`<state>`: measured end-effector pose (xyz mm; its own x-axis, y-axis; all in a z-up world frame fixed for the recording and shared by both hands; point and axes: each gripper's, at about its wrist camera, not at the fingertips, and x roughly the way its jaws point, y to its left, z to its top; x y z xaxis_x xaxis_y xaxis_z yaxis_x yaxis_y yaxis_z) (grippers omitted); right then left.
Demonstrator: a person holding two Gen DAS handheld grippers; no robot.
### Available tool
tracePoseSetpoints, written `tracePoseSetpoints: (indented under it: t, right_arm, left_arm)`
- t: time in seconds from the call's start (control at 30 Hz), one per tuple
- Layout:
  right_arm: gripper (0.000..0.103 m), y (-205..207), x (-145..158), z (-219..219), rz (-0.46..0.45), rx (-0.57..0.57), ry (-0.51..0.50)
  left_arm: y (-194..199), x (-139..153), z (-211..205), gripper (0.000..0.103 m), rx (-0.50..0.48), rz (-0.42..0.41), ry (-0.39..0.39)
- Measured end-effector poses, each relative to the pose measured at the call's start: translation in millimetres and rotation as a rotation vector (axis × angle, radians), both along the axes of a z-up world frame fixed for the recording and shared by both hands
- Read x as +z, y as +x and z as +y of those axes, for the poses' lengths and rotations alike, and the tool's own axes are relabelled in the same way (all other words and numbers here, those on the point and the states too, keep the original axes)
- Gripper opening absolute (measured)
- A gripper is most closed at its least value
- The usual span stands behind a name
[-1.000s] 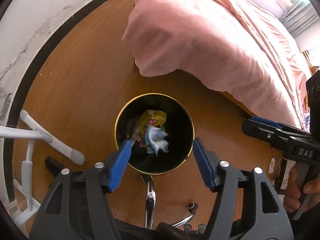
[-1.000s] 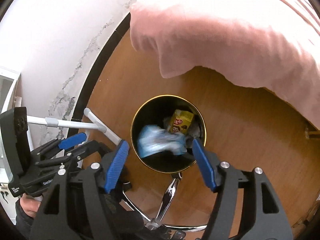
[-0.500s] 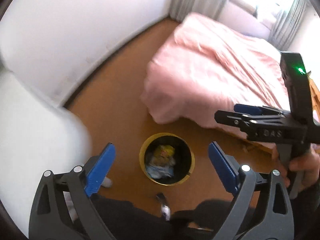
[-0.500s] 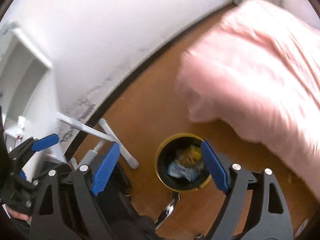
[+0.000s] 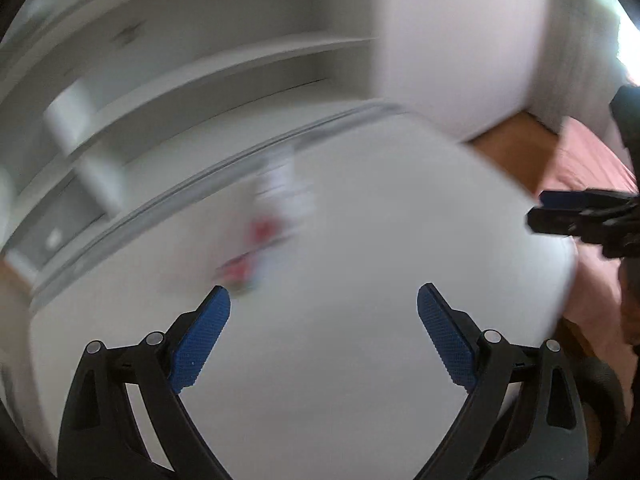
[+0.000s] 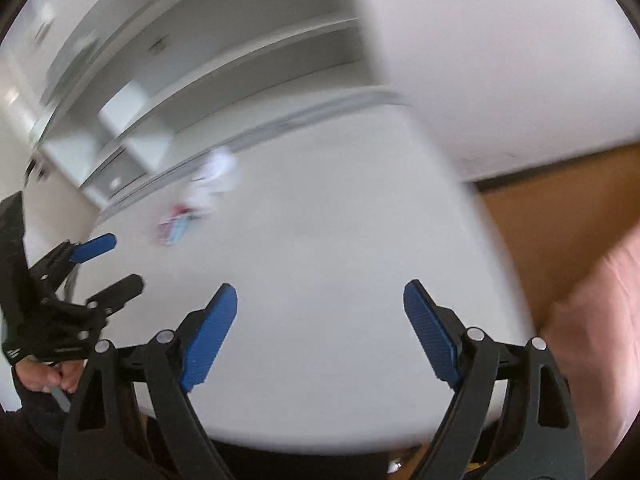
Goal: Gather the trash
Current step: 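Swing both tools back toward the desk, then grasp the drawn paper with left tool while right tool grasps the white tissue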
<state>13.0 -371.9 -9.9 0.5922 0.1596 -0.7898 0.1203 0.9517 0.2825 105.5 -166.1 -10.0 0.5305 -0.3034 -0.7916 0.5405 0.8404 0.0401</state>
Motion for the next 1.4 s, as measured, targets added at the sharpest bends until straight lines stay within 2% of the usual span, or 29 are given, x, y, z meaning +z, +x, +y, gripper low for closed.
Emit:
tracePoseSetpoints:
  t: [0.17, 0.27, 0.37, 0.5, 0.6, 0.67, 0.93, 1.0, 1.03, 1.13, 1.2, 1.3, 1.4]
  right_arm:
    - [0.082, 82, -1, 65, 0.033, 0.147, 0.039]
    - [0.082, 119, -4, 89, 0.061, 0.178, 0.049]
    - [0.082, 154, -14, 104, 0.098, 0.194, 0.067]
    - [0.077, 174, -26, 109, 0.138, 0.201, 0.097]
    - [0.067, 183, -34, 109, 0.164, 0.213, 0.122]
    - [0.042, 186, -41, 109, 0.188, 0.226, 0.146]
    - [0.038, 166, -23, 92, 0.137, 0.228, 0.129]
    - [0.038, 159, -19, 84, 0.13, 0.219, 0.118]
    - [0.038, 157, -17, 83, 0.129, 0.215, 0.113]
    - [0.038, 144, -14, 72, 0.126, 0.196, 0.106]
    - [0.038, 133, -9, 63, 0.12, 0.182, 0.095]
    - [0.038, 107, 0, 46, 0.098, 0.145, 0.075]
    - [0.038, 70, 11, 22, 0.071, 0.092, 0.057]
  left_arm:
    - [25, -15, 67, 0.092, 0.1, 0.04, -0.004]
    - [28, -21, 81, 0.092, 0.097, 0.052, -0.017]
    - [36, -27, 76, 0.092, 0.064, 0.055, -0.019]
    - [52, -40, 62, 0.092, 0.015, 0.064, -0.038]
    - [65, -49, 46, 0.092, -0.005, 0.069, -0.028]
    - [73, -55, 37, 0.092, -0.009, 0.078, -0.023]
    - [92, -64, 19, 0.09, -0.014, 0.08, -0.005]
    - [98, -66, 15, 0.076, -0.012, 0.086, 0.007]
    - [99, -67, 13, 0.072, -0.013, 0.094, 0.012]
    - [103, -70, 8, 0.038, -0.003, 0.086, 0.045]
    - [100, -64, 5, 0.023, -0.003, 0.062, 0.057]
    - [90, -55, 0, 0.015, 0.002, 0.062, 0.044]
    - [71, -45, -9, 0.014, -0.013, 0.058, 0.025]
